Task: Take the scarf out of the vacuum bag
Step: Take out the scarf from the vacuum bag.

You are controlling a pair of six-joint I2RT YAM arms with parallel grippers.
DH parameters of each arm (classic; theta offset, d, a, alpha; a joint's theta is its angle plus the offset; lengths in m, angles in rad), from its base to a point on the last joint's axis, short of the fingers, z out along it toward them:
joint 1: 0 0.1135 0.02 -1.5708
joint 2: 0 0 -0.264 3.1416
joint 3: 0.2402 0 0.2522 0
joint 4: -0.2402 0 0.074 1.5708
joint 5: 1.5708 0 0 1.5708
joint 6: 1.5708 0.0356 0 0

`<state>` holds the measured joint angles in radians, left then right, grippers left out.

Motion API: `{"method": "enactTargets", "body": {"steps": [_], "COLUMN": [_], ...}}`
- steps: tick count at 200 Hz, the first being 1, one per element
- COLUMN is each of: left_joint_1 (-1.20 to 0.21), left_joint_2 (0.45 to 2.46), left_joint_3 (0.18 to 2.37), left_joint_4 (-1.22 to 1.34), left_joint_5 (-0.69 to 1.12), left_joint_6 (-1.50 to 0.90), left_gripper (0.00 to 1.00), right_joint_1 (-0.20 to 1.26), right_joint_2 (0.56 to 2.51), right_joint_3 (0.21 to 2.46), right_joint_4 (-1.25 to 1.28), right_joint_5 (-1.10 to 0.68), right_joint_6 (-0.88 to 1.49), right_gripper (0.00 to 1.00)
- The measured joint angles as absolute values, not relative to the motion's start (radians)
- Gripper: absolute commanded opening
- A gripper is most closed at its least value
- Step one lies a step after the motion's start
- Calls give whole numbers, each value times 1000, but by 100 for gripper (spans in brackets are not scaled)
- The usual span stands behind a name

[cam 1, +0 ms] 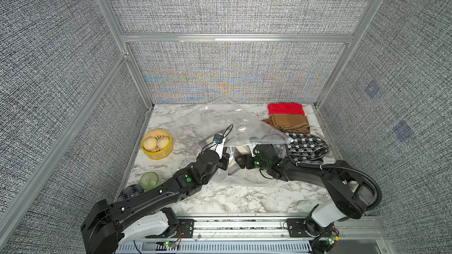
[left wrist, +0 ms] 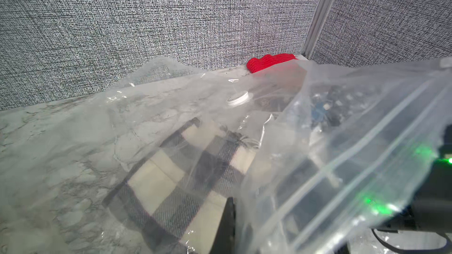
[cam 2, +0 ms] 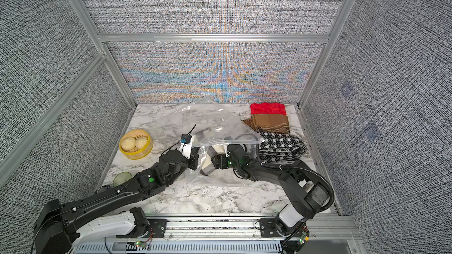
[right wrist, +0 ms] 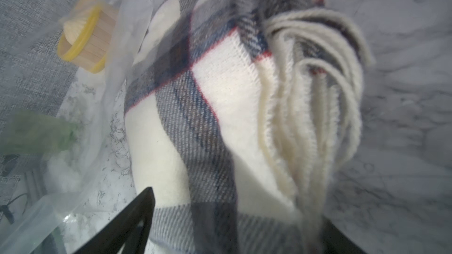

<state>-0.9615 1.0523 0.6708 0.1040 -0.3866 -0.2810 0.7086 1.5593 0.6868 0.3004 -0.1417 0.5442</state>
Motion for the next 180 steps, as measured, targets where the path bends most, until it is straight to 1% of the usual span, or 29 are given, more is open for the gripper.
{"method": "enactTargets", "body": {"steps": [14,41,73,106,127,148,162,171,180], "left_joint_1": [-960,-961,-960,-960,-960,-961,-960,-960,-959], "left_joint_2": [1044,1043,1103,1191,1228,1282,1323,1345,1364], "left_joint_3": [671,671,667,698,702,719,732,738,743], "left_joint_4": [106,119,163,186,215,237,250,256,263], "left_joint_5": [-367,-342,-340,-330,-330,-343,-358,-367,-369], "left_joint_6": [-281,-282,-287,-296,-308,-314,-316,-317,-319], "left_gripper": [0,0,0,0,0,0,0,0,0], "right_joint_1": [713,715,794,855,810,754,743,744,746], "right_joint_2": [1555,1544,1538,1622,1697,1769,1810,1818,1813], "right_joint_3": [699,739,741,805,861,912,970,995,1006], "right_joint_4": [255,154,99,77,59,82,70,60,50], "right_joint_5": [-124,-22,98,185,204,169,164,160,160], "right_joint_6": [545,545,520,436,401,374,359,352,344], "right_gripper": [85,85,85,87,87,88,90,98,99]}}
